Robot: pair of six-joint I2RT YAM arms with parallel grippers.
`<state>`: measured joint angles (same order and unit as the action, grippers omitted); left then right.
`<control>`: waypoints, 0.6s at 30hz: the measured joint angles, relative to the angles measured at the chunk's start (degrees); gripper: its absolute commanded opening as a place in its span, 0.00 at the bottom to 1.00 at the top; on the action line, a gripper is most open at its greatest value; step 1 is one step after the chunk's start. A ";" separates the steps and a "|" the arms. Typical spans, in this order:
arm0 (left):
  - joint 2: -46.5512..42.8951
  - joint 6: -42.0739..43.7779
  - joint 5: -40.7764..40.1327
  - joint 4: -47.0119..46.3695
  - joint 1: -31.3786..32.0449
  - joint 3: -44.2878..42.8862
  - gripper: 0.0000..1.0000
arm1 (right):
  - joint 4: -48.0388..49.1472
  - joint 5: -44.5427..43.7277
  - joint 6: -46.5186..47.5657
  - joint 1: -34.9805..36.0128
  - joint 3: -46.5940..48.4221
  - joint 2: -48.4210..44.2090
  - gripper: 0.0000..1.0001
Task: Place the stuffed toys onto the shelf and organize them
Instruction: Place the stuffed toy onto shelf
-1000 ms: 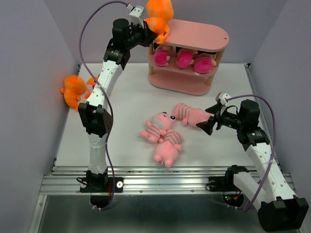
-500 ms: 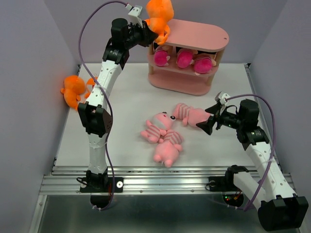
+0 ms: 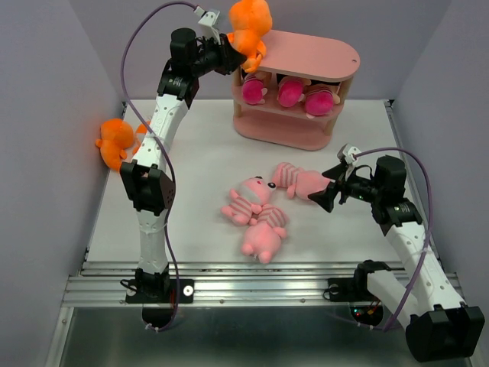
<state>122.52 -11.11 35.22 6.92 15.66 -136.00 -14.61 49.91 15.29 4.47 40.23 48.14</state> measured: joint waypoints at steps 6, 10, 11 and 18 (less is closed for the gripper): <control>0.00 -0.70 0.13 0.20 0.00 0.00 0.39 | 0.00 0.00 0.02 0.00 0.00 0.33 1.00; 0.00 -0.96 -0.22 0.35 0.00 0.00 0.45 | 0.00 -0.02 0.02 0.00 0.00 0.33 1.00; 0.00 -1.07 -0.42 0.42 0.00 0.00 0.47 | -0.02 -0.02 0.02 -0.02 0.00 0.33 1.00; 0.00 -1.66 -1.53 0.63 0.00 0.00 0.57 | 0.00 -0.02 0.09 0.00 0.00 0.68 1.00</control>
<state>122.52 -12.78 33.69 7.55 15.66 -136.00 -14.61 49.89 15.38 4.47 40.23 48.82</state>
